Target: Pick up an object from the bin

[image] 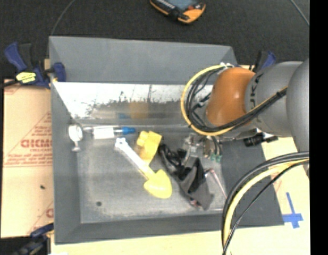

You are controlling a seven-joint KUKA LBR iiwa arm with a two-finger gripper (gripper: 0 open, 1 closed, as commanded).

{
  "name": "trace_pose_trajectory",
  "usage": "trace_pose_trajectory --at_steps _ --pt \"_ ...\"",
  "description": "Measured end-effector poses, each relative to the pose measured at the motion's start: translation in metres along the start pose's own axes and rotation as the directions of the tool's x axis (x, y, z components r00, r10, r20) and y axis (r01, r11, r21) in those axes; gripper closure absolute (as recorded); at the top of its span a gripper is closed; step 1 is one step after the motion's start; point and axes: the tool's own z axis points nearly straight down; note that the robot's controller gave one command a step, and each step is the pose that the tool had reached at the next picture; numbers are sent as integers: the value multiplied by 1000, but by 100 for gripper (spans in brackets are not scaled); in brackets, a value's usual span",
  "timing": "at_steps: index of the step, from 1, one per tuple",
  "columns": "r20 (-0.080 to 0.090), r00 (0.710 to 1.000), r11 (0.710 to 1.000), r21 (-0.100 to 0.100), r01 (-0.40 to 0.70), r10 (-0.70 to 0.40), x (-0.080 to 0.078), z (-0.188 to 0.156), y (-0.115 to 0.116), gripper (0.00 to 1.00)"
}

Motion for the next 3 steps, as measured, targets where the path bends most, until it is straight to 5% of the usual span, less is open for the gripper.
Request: trace_pose_trajectory --at_steps 3 --pt "-4 1000 1000 0 1 -1 0 -56 0 100"
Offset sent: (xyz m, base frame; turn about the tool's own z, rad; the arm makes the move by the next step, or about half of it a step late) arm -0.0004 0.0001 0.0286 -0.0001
